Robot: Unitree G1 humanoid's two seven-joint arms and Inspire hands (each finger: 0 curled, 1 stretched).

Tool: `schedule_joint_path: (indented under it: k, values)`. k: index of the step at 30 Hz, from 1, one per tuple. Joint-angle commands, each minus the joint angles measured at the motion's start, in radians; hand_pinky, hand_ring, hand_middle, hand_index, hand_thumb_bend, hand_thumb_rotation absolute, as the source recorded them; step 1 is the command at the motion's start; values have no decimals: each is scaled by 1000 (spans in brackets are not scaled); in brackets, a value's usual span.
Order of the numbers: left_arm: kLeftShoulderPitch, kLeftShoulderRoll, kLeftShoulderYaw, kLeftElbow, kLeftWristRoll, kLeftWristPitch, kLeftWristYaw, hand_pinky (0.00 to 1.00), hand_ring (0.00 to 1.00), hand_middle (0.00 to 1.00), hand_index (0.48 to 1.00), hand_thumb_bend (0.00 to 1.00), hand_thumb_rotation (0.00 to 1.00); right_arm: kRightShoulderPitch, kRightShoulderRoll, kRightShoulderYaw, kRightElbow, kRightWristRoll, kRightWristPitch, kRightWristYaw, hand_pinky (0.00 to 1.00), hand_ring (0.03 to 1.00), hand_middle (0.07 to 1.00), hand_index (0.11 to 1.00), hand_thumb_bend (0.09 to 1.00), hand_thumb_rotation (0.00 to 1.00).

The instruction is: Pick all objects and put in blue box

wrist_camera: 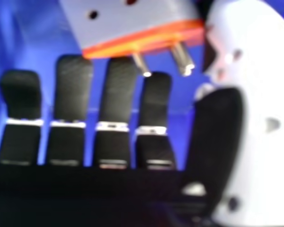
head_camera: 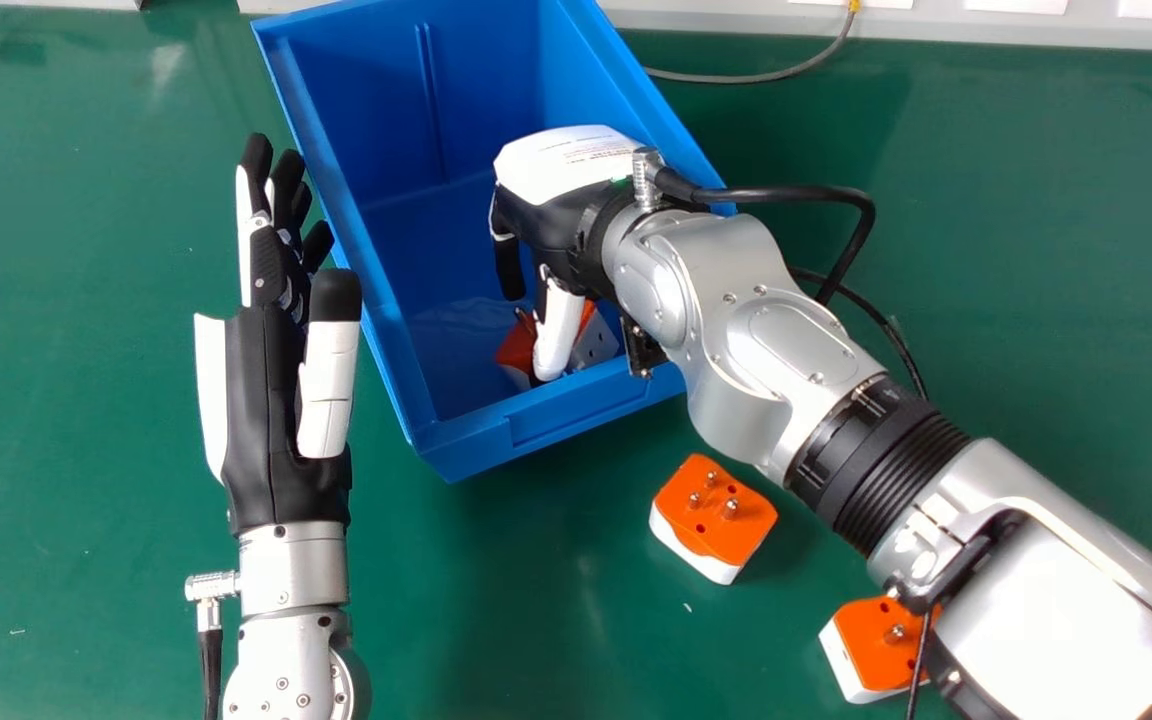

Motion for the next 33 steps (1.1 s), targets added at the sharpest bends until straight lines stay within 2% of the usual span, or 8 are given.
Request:
schedule_joint_path:
  k: [1, 3, 7, 12, 18, 27, 31, 33]
  values:
    - [-6, -1, -7, -4, -3, -17, -6, 947, 981, 977, 987, 941, 937, -36, -18, 4, -44, -26, 8, 0, 829, 873, 903, 916, 921, 455]
    - [-7, 0, -8, -3, -7, -15, -10, 948, 981, 978, 987, 940, 935, -32, -25, 7, -63, -39, 16, 1, 891, 919, 938, 946, 950, 499]
    - [-6, 3, -9, -3, -2, -15, -10, 951, 983, 979, 989, 940, 933, -23, -32, 7, -89, -42, 28, -1, 930, 948, 961, 966, 969, 528]
    - [-6, 1, -8, -4, -12, -15, -14, 952, 984, 981, 990, 943, 933, -16, -33, 10, -101, -55, 35, -1, 972, 979, 984, 986, 988, 557]
    - [-8, -1, -7, 2, -17, -21, -16, 952, 983, 980, 989, 946, 930, -13, -34, 12, -109, -62, 40, 0, 989, 992, 994, 995, 996, 576]
    - [-4, 2, -9, -1, -11, -19, -15, 954, 984, 982, 990, 947, 930, -23, -37, 23, -111, -72, 42, 22, 999, 999, 1000, 1000, 1000, 605]
    - [-6, 0, -8, 3, -25, -22, -25, 957, 986, 983, 992, 945, 928, -21, -40, 24, -123, -76, 48, 24, 1000, 1000, 1000, 1000, 1000, 617]
    - [-5, 1, -8, 3, -24, -22, -28, 958, 986, 983, 992, 945, 926, -16, -46, 21, -148, -75, 55, 35, 1000, 1000, 1000, 1000, 1000, 620]
